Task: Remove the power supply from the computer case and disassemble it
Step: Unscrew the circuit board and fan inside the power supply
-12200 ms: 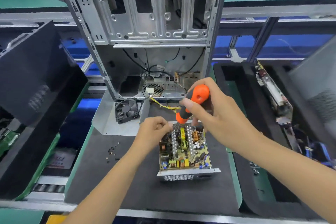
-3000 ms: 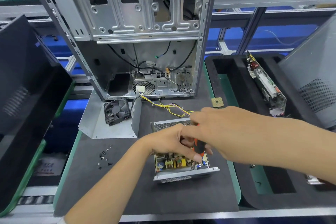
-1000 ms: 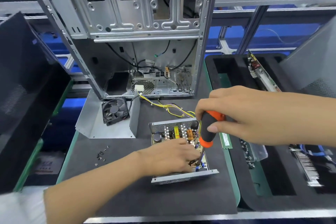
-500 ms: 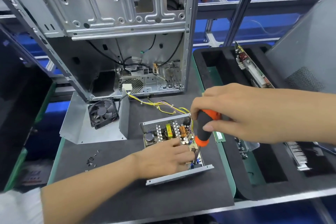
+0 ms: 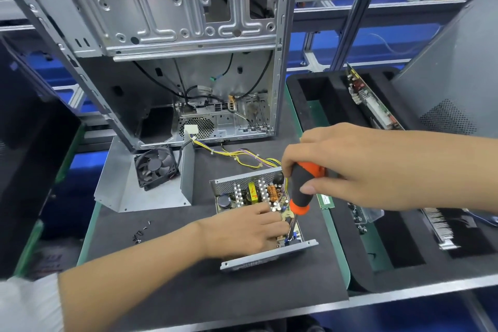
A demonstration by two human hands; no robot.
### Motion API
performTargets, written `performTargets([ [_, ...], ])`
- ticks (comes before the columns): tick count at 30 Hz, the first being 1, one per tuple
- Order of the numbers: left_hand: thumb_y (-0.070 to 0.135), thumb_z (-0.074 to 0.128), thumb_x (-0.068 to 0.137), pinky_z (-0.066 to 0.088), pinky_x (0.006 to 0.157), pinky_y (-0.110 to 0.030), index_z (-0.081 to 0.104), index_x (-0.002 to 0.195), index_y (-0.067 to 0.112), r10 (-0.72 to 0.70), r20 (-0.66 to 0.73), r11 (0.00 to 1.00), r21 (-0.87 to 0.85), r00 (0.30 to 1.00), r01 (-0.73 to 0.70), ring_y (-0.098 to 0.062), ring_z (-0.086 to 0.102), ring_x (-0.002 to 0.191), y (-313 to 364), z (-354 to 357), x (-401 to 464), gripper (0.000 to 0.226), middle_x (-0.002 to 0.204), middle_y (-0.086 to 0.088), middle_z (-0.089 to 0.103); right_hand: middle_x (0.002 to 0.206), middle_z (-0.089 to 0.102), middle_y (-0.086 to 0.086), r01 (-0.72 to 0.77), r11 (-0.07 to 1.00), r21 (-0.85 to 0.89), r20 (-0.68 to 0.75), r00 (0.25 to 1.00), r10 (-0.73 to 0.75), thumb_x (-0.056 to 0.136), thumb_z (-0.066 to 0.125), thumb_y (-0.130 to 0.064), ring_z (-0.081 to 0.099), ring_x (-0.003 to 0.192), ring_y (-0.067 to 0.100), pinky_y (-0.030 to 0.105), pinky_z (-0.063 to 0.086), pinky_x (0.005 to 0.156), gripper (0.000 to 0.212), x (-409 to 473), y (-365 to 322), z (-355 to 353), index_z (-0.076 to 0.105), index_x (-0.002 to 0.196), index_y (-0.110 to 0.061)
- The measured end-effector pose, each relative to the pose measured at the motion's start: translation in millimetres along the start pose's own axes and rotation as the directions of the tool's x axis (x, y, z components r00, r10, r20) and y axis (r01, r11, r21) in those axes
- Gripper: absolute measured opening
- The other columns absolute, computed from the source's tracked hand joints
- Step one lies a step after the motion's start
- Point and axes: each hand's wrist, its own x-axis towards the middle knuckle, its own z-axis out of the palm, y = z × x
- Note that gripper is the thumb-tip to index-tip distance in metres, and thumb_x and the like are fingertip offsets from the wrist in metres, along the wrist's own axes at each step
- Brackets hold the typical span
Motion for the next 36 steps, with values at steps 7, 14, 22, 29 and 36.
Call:
performTargets([
  [7, 0.018, 0.060, 0.094, 0.032, 0.067, -0.031, 0.067, 0.084, 0.016, -0.168, -0.079, 0.947, -0.290, 0.983, 0.139, -0.021, 0.041, 0.078, -9, -8, -8, 0.012, 0.084, -0.002, 0.043, 0.090, 0.037, -0.017, -0.049, 0.999, -0.005, -0.044, 0.998, 0.049, 0.096, 0.046, -0.041, 0.036, 0.087, -0.001, 0.024, 0.032, 0.077, 0.014, -11, 0, -5, 0.042, 0.109, -0.042],
  [14, 0.018, 0.079, 0.080, 0.032, 0.066, -0.016, 0.074, 0.082, 0.017, -0.783, 0.105, 0.149, -0.925, 0.613, 0.349, -0.005, 0.037, 0.070, -17, -30, -3, 0.005, 0.077, 0.004, 0.036, 0.095, 0.036, -0.015, -0.080, 0.996, -0.035, -0.062, 0.995, 0.077, 0.097, 0.044, -0.040, 0.040, 0.095, 0.008, 0.025, 0.035, 0.078, 0.014, -18, 0, -4, 0.040, 0.111, -0.040],
  [22, 0.016, 0.065, 0.077, 0.032, 0.047, -0.015, 0.058, 0.068, 0.013, -0.604, 0.698, -0.742, -0.314, 0.386, -0.593, -0.008, 0.029, 0.053, -21, -49, 39, 0.012, 0.062, 0.004, 0.033, 0.090, 0.033, -0.014, -0.100, 0.993, -0.065, -0.069, 0.993, 0.096, 0.098, 0.045, -0.038, 0.042, 0.092, 0.011, 0.026, 0.033, 0.072, 0.018, -12, 8, 4, 0.041, 0.115, -0.037],
  [29, 0.001, 0.048, 0.070, 0.053, 0.053, -0.025, 0.055, 0.082, 0.002, -0.641, 0.696, -0.651, -0.268, 0.324, -0.710, -0.021, 0.058, 0.057, -25, -41, 54, 0.014, 0.076, -0.015, 0.059, 0.106, 0.042, -0.004, -0.152, 0.986, -0.070, -0.057, 0.987, 0.148, 0.099, 0.044, -0.037, 0.051, 0.098, 0.023, 0.040, 0.045, 0.087, 0.020, -12, 19, 21, 0.041, 0.118, -0.030],
  [36, 0.017, 0.056, 0.087, 0.025, 0.052, -0.020, 0.070, 0.073, 0.016, -0.834, 0.387, -0.412, -0.911, 0.394, 0.022, -0.008, 0.029, 0.055, -19, -38, 54, 0.020, 0.060, -0.001, 0.035, 0.101, 0.040, -0.004, -0.120, 0.992, -0.046, -0.037, 0.992, 0.119, 0.099, 0.043, -0.037, 0.052, 0.096, 0.023, 0.040, 0.045, 0.084, 0.021, -11, 27, 38, 0.043, 0.118, -0.029],
])
